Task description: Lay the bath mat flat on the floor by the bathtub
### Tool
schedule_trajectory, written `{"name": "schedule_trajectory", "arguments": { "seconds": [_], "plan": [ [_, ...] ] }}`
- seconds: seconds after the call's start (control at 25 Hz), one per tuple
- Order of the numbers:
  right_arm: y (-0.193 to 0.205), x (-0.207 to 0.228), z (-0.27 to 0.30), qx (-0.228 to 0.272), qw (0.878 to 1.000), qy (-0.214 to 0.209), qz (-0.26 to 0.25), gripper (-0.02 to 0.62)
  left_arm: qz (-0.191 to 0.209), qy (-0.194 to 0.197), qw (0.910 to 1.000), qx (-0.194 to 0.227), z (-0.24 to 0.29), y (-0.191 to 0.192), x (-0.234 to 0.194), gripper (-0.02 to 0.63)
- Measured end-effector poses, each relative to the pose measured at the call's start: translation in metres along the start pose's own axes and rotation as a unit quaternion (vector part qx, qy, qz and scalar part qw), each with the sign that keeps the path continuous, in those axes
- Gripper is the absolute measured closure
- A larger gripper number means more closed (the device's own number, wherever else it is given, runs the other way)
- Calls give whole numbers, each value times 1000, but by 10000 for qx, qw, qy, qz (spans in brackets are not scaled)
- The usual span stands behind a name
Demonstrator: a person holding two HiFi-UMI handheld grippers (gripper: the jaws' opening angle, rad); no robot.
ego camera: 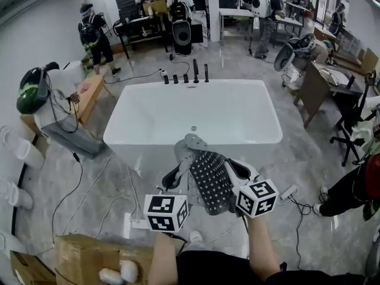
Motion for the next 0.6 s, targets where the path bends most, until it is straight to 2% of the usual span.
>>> {"name": "schedule_trajectory", "arguments": {
  "seconds": [0.2, 0.44, 0.6],
  "plan": [
    [-13, -10, 41, 98, 9998, 137, -60, 572, -44, 103, 9999, 121, 21, -8, -44, 589],
    [-8, -22, 80, 87, 9995, 302, -68, 572, -130, 290, 9994, 137, 33, 2, -81, 588],
    [-8, -28, 95, -50, 9996, 259, -128, 572, -115, 211, 9997, 83, 36, 5, -99, 588]
  ]
}}
Point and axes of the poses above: the fingertips, and each gripper's own axes: z forward along the fingers, x to its right, y out of its underside, the point moved 5 cm from there along -z, backward along the fingers, and after that the axes turned 9 degrees about z, right-handed, at the moved point
